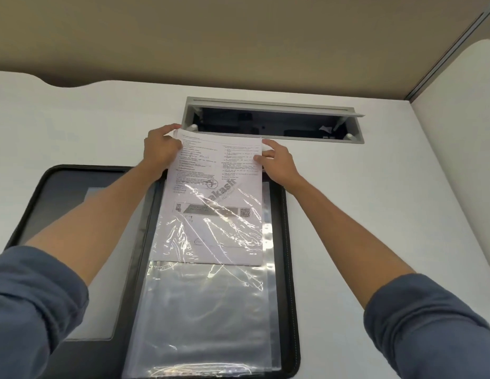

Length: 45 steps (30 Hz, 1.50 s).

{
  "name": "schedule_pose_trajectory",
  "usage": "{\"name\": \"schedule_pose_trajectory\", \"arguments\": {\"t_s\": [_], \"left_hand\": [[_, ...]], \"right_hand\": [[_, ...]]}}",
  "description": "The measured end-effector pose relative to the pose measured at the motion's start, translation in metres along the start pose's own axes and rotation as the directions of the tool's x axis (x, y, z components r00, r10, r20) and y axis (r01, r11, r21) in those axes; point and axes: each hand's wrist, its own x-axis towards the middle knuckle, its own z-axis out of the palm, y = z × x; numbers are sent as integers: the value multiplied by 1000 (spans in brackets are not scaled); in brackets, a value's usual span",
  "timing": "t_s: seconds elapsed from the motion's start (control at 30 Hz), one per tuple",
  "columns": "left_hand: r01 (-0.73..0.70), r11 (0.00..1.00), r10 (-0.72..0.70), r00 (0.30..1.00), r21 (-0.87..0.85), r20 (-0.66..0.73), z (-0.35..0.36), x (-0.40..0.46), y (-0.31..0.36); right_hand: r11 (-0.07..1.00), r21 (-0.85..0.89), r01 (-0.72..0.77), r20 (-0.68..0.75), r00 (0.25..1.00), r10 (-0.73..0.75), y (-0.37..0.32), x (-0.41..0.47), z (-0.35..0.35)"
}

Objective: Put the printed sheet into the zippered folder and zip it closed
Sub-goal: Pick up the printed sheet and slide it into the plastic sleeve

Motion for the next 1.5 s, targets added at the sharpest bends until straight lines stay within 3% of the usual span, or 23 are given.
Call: {"name": "schedule_pose_trajectory", "arguments": {"t_s": [0.27,0.43,0.63,1.13,1.33,1.5], "left_hand": [[-99,992,93,992,76,82,-10,-7,-2],[-153,969,131,984,192,120,-14,-12,-10],[-277,938,262,960,210,96,-18,-23,-18],[-298,931,280,953,209,111,-27,-51,-32],[-418,823,387,908,383,160,-30,-61,-40],[-472,768,433,881,432,192,-33,-69,-46]], "right_hand": [[994,-93,52,-34,998,-55,-9,13,5],[979,-174,105,92,992,-90,-9,5,-2],[963,-214,165,183,975,-127,-14,-1,-12],[950,-248,192,235,963,-133,-14,-23,-14],[924,-318,211,282,952,-120,-13,-30,-10],[898,-370,240,312,942,-123,-6,-34,-6]]}}
